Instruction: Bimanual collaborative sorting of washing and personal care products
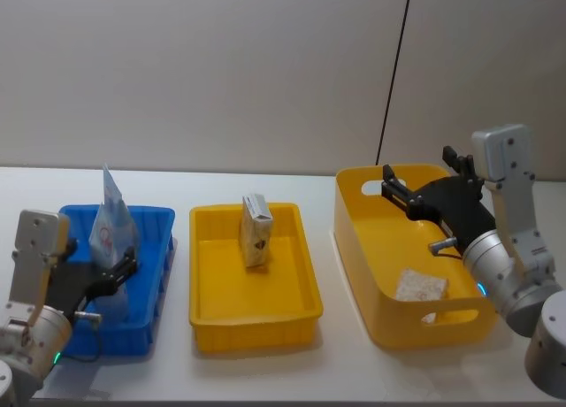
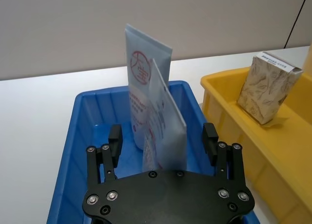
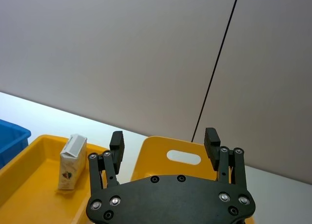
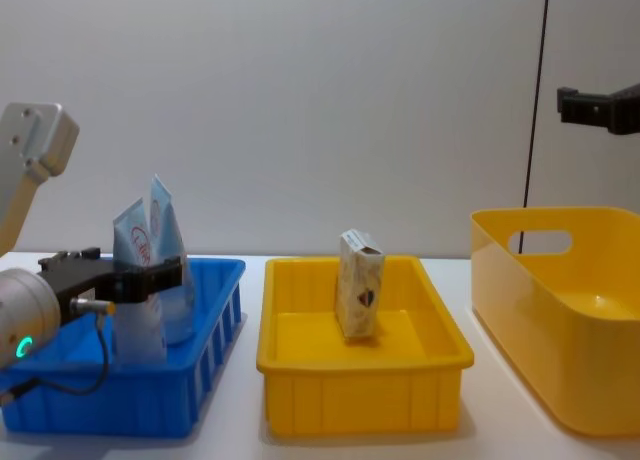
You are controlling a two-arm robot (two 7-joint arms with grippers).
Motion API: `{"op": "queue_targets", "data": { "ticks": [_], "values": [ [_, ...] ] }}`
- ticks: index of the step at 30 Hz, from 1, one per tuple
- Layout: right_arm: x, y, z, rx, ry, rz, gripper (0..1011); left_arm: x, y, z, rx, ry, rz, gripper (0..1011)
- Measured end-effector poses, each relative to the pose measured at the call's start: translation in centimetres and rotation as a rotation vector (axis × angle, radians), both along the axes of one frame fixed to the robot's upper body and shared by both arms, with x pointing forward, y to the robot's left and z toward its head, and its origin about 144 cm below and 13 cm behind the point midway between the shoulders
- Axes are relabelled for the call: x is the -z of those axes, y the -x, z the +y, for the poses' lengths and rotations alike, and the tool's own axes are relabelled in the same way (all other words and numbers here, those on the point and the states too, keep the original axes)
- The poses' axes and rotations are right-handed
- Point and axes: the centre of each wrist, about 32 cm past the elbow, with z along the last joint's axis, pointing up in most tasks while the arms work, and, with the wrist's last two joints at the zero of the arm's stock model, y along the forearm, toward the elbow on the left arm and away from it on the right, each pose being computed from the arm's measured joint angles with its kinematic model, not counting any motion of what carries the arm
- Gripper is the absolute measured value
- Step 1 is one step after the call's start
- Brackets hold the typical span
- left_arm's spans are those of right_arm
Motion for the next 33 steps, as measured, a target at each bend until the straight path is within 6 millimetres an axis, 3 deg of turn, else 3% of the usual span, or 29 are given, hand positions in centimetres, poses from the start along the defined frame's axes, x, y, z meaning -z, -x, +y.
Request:
{"op": "queue_targets", "data": {
  "ticks": [10, 24, 33],
  "values": [
    [0.0, 0.0, 0.0, 0.000, 0.000, 0.000, 1004, 0.7, -0.3, 0.0, -0.013, 0.014, 0.014, 773],
    [0.0, 0.0, 0.0, 0.000, 0.000, 0.000, 1004, 0.6, -0.3, -0.2, 0.003, 0.021, -0.012, 290],
    [0.0, 0.0, 0.0, 0.000, 0.000, 0.000, 1004, -0.5, -0.1, -0.5, 0.026, 0.018, -0.052, 217]
  ]
}}
